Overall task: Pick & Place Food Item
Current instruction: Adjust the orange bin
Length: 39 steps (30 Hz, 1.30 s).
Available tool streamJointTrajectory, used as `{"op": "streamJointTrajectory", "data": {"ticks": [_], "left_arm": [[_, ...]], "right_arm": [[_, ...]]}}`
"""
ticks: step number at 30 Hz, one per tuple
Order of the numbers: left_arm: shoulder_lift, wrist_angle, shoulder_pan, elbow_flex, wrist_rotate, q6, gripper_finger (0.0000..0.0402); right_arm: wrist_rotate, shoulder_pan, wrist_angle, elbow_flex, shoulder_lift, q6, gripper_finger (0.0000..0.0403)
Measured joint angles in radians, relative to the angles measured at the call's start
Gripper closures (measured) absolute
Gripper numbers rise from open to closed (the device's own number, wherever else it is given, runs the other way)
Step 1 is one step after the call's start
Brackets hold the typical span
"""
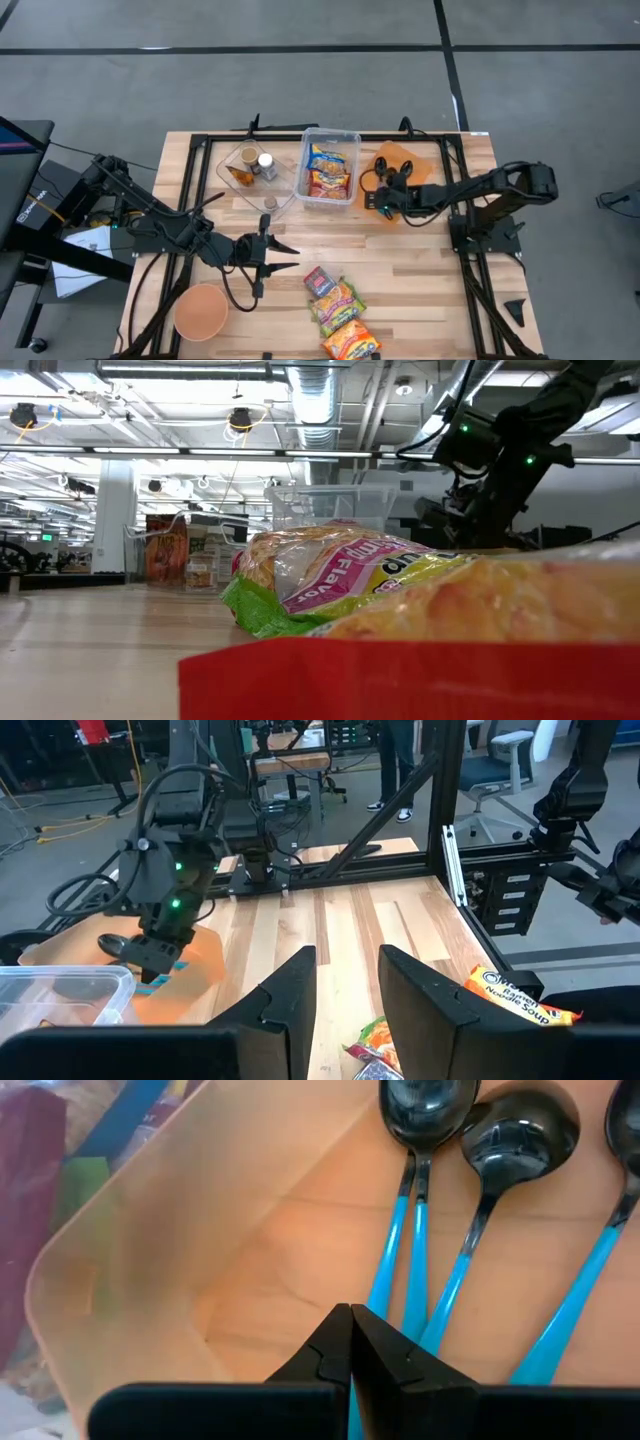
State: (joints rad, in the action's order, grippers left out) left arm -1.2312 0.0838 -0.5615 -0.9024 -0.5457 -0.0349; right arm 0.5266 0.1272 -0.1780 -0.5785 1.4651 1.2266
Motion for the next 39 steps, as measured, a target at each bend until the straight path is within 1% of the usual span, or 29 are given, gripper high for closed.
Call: {"op": "streamJointTrajectory", "data": {"ticks": [4,9,18,24,27,33,39], "left_arm": [[0.000,0.000,0.000,0.000,0.000,0.000,0.0298],[0.000,-0.001,0.000,0.000,0.000,0.000,0.0298],[0.000,-0.001,0.000,0.000,0.000,-0.008,0.0298],[0.000,-0.001,0.000,0.000,0.000,-0.008,0.0298],[0.000,0.000,0.000,0.000,0.000,-0.008,0.0298],[0.000,0.000,0.000,0.000,0.000,-0.008,0.0298],[0.000,0.000,0.000,0.000,0.000,-0.008,0.0298]], "right_arm": [[-0.001,-0.020,-0.037,-0.002,-0.016,0.018,0.0403],[0.002,-0.088,-0.128,-0.001,-0.012,0.118,0.0403],[0.115,-0.247,-0.220,-0.001,-0.039,0.312,0.0403],[0.180,-0.333,-0.231,-0.001,-0.037,0.423,0.0403],[0.206,-0.344,-0.233,-0.001,-0.037,0.447,0.0403],[0.213,-0.326,-0.219,-0.001,-0.037,0.449,0.0403],[0.229,-0.301,-0.137,-0.001,-0.037,0.396,0.0403]]}}
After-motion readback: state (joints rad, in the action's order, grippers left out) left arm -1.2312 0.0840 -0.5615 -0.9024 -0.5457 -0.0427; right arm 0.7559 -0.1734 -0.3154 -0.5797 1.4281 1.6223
